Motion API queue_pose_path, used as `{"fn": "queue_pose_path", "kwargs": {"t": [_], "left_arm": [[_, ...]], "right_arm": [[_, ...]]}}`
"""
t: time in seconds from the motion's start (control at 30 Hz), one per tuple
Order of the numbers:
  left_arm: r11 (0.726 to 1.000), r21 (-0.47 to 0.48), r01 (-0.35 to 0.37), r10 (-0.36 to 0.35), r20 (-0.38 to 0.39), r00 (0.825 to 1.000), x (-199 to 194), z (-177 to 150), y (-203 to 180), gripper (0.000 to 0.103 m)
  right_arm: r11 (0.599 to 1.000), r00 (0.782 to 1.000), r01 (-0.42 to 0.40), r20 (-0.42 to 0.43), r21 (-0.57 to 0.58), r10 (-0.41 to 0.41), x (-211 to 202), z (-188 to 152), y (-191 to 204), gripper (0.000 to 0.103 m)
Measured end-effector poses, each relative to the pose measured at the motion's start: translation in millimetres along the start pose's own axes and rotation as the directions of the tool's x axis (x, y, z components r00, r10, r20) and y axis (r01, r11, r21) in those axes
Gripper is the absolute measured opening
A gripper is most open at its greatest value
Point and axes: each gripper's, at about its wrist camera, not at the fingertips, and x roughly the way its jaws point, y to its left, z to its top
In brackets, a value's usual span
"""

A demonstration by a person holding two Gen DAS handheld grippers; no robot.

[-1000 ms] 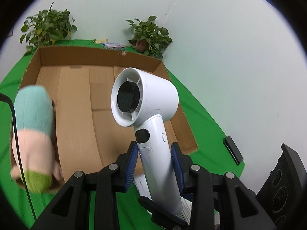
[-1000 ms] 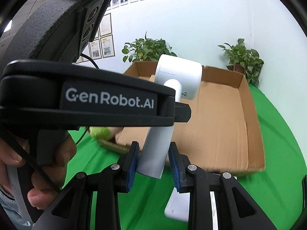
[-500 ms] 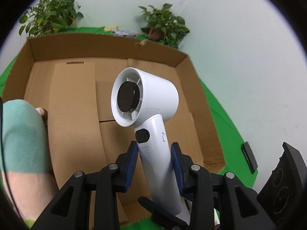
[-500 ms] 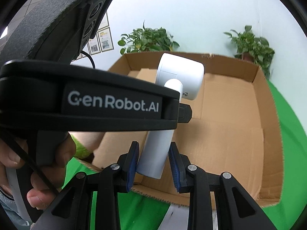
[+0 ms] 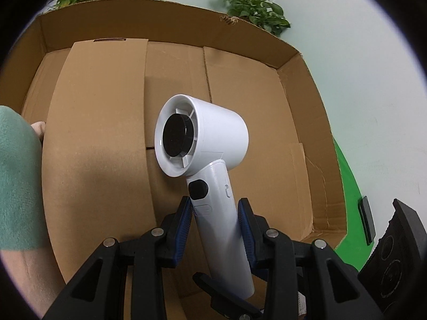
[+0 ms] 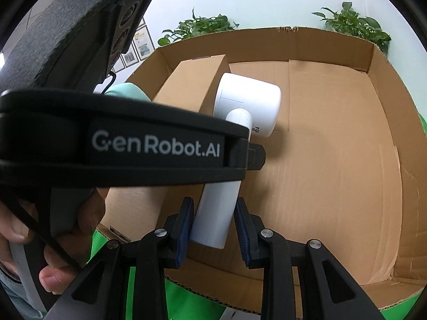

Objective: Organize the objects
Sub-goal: 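Lower the hair dryer into the tray beside the brown box and release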

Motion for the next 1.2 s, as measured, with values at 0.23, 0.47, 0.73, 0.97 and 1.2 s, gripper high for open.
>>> {"fn": "queue_pose_path", "kwargs": {"t": [0.23,0.47,0.73,0.97,1.2], "left_arm": [[1.0,-0.004,-0.022,0.022,-0.018,1.0,4,6,5,0.036],[1.0,-0.003,-0.022,0.022,-0.03,0.999,3,7,9,0.036],[1.0,0.013,0.009,-0.009,-0.01,1.0,-6,8,11,0.037],[1.0,0.012,0.004,-0.005,0.055,0.998,-32,9,22,0.037],[0.999,0.014,-0.036,0.035,0.092,0.995,-48,0,39,0.038]], "right_arm": [[1.0,1.0,-0.017,-0.011,0.011,0.017,1,0,14,0.028],[1.0,1.0,-0.011,-0.013,0.017,0.012,1,1,29,0.027],[0.998,0.999,0.021,-0.043,0.052,-0.018,4,-4,35,0.03],[0.998,0.997,0.022,-0.075,0.065,-0.017,10,-4,56,0.021],[0.994,0.996,0.02,-0.087,0.103,-0.011,13,-1,82,0.022]]}}
